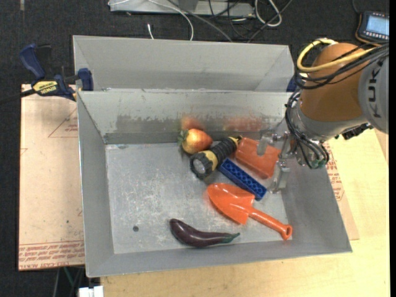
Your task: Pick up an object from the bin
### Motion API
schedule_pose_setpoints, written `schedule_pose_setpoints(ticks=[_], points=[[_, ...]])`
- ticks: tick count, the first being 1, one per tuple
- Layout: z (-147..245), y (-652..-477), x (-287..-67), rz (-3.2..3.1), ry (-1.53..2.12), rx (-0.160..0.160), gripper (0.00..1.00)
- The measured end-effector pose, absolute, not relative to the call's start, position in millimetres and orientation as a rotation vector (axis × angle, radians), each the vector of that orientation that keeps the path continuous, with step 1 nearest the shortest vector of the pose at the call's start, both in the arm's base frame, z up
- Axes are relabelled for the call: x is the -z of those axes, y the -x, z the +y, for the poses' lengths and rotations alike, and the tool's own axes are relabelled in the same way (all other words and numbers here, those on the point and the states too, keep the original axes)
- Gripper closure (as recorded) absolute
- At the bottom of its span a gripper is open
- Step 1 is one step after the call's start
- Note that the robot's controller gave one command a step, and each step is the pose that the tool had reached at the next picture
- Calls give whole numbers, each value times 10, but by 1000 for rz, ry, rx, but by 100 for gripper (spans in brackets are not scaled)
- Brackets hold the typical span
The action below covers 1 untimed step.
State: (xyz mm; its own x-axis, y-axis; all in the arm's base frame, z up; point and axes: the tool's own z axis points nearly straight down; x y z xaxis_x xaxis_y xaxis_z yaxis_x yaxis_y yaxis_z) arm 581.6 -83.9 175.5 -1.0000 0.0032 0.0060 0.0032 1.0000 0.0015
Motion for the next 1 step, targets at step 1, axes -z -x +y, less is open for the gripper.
schedule_pose_setpoints(ticks=[1], points=[[-835, -5835, -1797, -3143, 0, 1, 0]])
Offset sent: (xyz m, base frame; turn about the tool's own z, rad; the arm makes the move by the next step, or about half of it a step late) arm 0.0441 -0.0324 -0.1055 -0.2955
